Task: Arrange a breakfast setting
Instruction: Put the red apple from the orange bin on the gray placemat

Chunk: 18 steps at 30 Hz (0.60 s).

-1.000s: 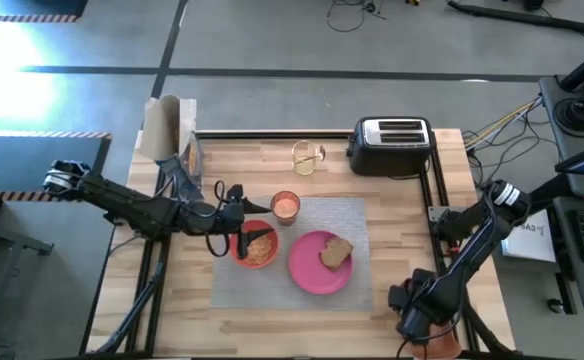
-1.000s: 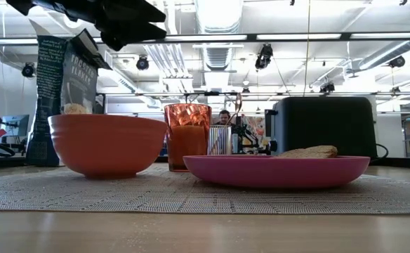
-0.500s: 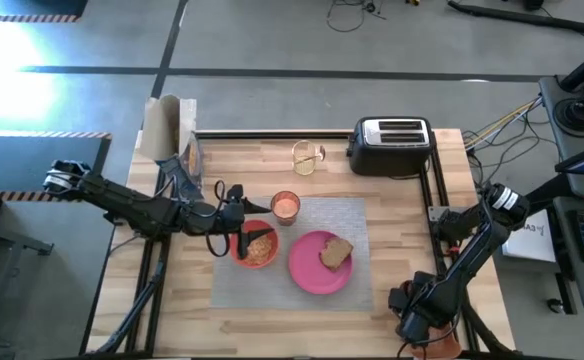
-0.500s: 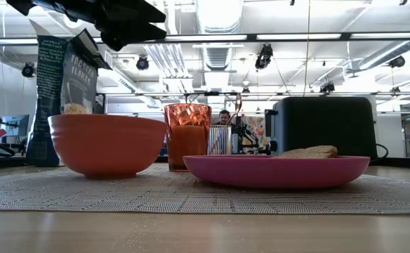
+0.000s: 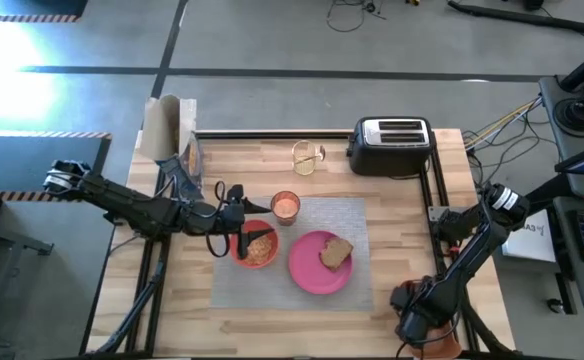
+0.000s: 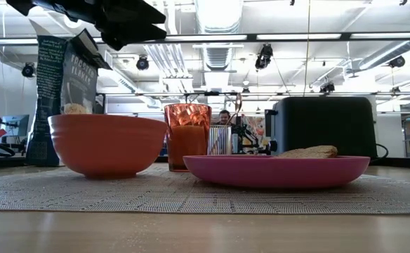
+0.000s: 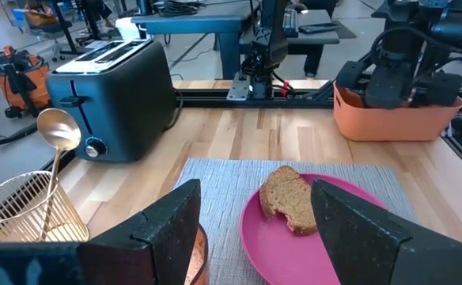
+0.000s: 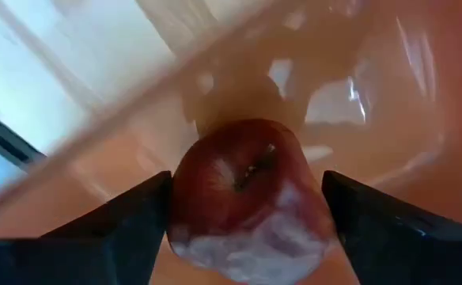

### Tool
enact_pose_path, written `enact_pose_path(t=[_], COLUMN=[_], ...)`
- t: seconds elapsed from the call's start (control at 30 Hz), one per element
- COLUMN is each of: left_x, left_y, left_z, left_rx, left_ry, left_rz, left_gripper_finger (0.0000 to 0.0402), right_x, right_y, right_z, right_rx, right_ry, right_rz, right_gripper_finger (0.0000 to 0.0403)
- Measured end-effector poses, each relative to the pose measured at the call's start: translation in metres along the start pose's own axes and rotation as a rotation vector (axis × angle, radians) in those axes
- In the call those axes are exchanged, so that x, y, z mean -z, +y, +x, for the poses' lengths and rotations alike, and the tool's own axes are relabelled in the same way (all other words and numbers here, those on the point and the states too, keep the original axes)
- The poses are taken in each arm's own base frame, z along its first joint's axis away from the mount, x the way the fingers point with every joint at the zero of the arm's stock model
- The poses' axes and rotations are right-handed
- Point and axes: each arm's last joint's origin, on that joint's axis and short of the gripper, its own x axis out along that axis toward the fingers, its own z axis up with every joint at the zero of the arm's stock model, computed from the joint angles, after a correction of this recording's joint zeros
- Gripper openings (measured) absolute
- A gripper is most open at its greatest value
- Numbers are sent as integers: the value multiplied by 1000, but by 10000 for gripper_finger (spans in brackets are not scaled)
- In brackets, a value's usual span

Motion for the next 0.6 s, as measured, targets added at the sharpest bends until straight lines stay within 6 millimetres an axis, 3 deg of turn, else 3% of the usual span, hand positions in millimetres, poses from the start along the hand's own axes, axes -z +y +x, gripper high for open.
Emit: enact_pose_path(t=[0.23, 0.6], left_x=[0, 0], left_y=[0, 0], left_z=[0, 0], left_rx=[0, 0], left_ry=[1, 2], left_rz=[0, 9], left_gripper_finger=[223, 223], right_x=[2, 6], right_y=[-2, 2], right_z=[2, -4], right_rx=[7, -32], right_ry=[79, 169], right_rz=[15, 10], right_gripper_finger=[240, 238])
